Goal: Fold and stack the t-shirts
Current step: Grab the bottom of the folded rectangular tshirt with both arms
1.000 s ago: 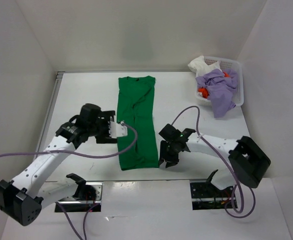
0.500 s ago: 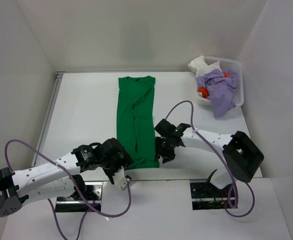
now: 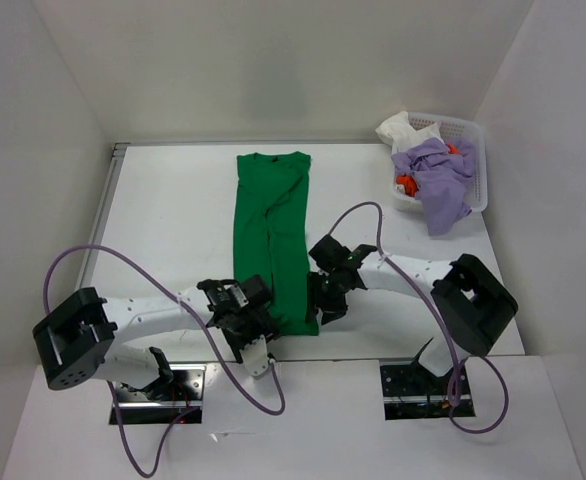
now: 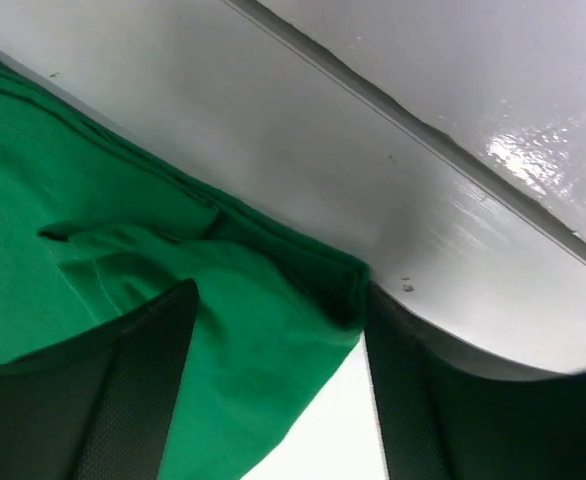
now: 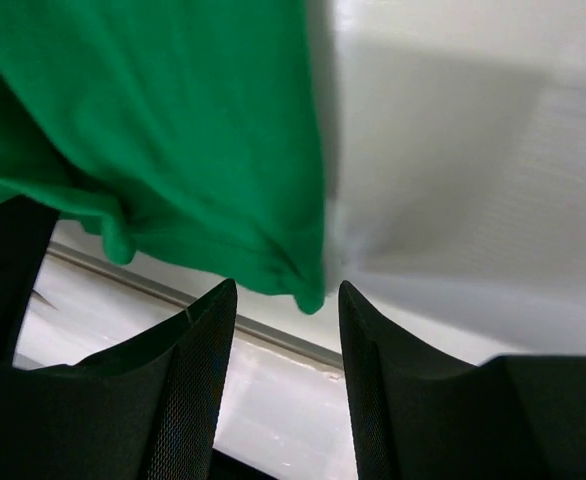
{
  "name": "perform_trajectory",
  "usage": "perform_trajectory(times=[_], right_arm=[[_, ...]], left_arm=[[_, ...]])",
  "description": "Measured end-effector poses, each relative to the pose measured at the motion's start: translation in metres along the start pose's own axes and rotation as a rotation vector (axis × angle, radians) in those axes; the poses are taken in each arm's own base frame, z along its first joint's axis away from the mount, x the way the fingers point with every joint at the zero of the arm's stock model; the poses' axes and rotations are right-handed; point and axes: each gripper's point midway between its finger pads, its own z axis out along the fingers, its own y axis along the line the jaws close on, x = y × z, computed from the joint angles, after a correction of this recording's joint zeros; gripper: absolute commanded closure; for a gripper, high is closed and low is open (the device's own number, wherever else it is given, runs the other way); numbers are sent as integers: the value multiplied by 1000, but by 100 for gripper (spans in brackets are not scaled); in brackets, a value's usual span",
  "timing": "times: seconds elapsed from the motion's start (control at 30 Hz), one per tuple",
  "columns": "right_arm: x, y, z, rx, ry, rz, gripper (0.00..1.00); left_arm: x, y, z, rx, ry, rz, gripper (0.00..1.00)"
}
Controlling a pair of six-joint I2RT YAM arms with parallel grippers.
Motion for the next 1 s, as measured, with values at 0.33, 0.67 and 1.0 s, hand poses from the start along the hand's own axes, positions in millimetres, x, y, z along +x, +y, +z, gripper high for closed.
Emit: perform_trajectory(times=[0.33, 0.67, 1.0], right_arm=[[7, 2, 17, -56, 95, 28, 64], [11, -2, 22, -62, 118, 33, 100], [10, -2, 22, -68, 114, 28, 74]], left_arm=[[1, -3, 4, -4, 1, 15, 69], [-9, -21, -7, 25, -13, -39, 74], [-13, -38, -16, 33, -15, -70, 56]])
